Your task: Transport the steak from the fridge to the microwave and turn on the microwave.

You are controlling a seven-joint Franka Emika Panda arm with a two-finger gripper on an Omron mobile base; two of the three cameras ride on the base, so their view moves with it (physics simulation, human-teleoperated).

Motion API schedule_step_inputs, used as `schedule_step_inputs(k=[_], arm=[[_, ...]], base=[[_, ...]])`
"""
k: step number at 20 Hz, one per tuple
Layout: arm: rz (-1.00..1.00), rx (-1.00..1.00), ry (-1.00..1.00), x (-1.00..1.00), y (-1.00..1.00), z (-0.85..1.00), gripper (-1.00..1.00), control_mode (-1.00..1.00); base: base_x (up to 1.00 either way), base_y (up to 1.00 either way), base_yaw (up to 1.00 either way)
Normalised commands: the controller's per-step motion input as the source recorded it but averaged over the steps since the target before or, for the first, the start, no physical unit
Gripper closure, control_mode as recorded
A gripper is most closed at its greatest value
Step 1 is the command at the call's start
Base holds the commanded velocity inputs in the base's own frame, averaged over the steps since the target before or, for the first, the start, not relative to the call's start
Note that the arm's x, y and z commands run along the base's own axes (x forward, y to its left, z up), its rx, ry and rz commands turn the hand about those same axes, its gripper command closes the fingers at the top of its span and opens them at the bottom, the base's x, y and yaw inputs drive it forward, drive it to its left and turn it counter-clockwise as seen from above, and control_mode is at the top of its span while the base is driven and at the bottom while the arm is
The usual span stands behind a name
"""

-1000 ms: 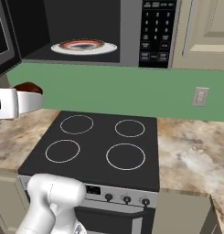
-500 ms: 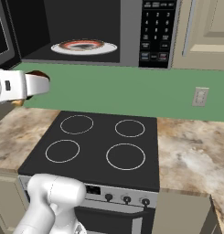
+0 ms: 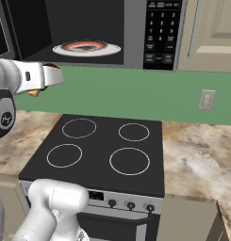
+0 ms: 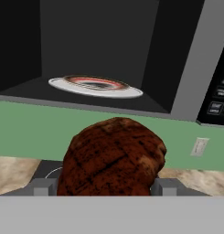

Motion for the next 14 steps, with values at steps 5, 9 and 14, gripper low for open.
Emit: schedule_step_inputs(k=[5,9,14], arm=[[0.0,0.0,0.0,0.46,0.0,0.28,1.0,-1.0],[0.0,0.0,0.0,0.49,0.0,0.21,1.0,-1.0],[0.0,0.0,0.0,0.56,0.0,0.03,1.0,-1.0]], base=[[0.0,0.0,0.0],[0.0,0.0,0.0],[0.0,0.0,0.0]])
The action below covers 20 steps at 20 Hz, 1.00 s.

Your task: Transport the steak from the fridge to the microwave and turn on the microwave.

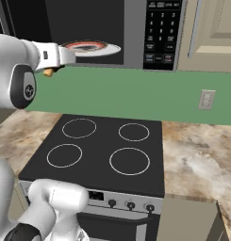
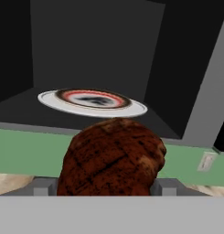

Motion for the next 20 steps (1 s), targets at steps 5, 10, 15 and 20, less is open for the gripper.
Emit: schedule_step_inputs(k=[5,10,15,20], arm=[[0.0,0.0,0.0,0.58,0.0,0.0,1.0,-1.0],[0.0,0.0,0.0,0.54,0.0,0.04,1.0,-1.0],[0.0,0.0,0.0,0.51,0.0,0.0,1.0,-1.0],[0.0,0.0,0.0,0.41,0.0,0.0,1.0,-1.0]], base=[[0.0,0.0,0.0],[0.0,0.0,0.0],[0.0,0.0,0.0],[0.0,0.0,0.0]])
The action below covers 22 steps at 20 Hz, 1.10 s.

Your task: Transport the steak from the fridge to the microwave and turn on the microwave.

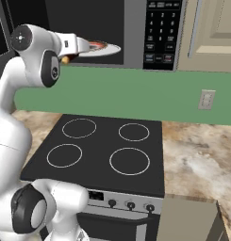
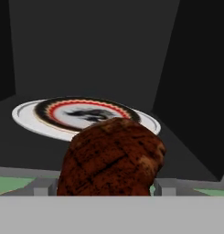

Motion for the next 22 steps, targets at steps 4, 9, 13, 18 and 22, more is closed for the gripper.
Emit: schedule_step_inputs(k=[4,9,13,18,22], arm=[[0.0,0.0,0.0,0.38,0.0,0.04,1.0,-1.0],[0.0,0.0,0.0,0.38,0.0,0.06,1.0,-1.0],[0.0,0.0,0.0,0.38,0.0,0.07,1.0,-1.0],[0.0,0.0,0.0,0.37,0.0,0.03,1.0,-1.0],[0.0,0.0,0.0,0.38,0.0,0.0,1.0,-1.0]], base=[[0.0,0.0,0.0],[0.0,0.0,0.0],[0.0,0.0,0.0],[0.0,0.0,0.0],[0.0,0.0,0.0]])
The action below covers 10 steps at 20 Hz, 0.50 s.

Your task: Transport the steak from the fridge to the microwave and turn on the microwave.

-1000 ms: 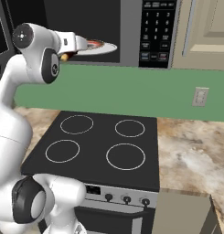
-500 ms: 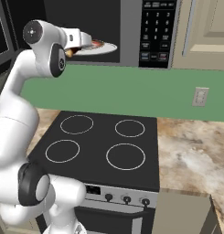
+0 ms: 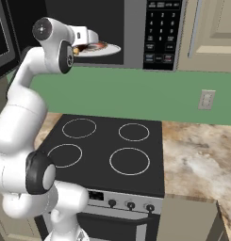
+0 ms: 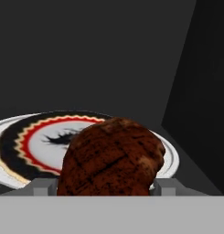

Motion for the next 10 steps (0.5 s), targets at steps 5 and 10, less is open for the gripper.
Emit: schedule_step_inputs(k=[5,10], arm=[[0.0,0.0,0.0,0.36,0.0,0.0,1.0,-1.0],[0.0,0.0,0.0,0.29,0.04,0.0,1.0,-1.0]], base=[[0.0,0.0,0.0],[0.0,0.0,0.0]])
